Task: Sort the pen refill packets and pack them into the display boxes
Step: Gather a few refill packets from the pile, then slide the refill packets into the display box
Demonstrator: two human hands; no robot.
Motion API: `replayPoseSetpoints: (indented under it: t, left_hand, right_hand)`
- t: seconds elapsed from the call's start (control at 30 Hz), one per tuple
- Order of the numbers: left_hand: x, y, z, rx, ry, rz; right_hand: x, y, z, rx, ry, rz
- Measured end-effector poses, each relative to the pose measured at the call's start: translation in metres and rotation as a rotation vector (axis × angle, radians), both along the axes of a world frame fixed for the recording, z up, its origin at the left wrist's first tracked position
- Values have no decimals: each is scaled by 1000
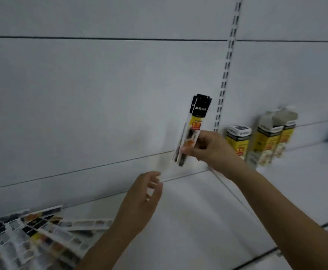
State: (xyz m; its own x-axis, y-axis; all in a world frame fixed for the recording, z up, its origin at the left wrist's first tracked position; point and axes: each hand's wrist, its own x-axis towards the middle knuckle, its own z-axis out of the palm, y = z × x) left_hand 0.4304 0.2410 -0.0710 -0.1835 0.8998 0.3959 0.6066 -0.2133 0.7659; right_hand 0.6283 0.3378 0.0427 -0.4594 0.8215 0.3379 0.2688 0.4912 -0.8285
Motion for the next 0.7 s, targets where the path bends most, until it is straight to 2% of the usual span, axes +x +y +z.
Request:
replayPoseSetpoints:
  t: [0.1, 0.2, 0.3, 0.47, 0.53, 0.7]
  left_hand:
    - [60, 13, -33, -13, 307, -245]
    - [103, 31, -53, 11, 400, -408]
    - [136, 53, -50, 73, 444, -471]
    - [207, 89, -12, 145, 318, -439]
    - [239, 107, 4, 164, 227, -354]
    - [308, 167, 29, 155, -22, -51]
  right_hand:
    - [62, 1, 18, 23, 78, -146]
    - [127, 3, 25, 53, 142, -292]
    - [185, 11, 27, 53, 244, -410]
    - [245, 51, 31, 45, 410, -443]
    - [258, 72, 36, 33, 462, -447]
    - [270, 123, 43, 51, 438, -400]
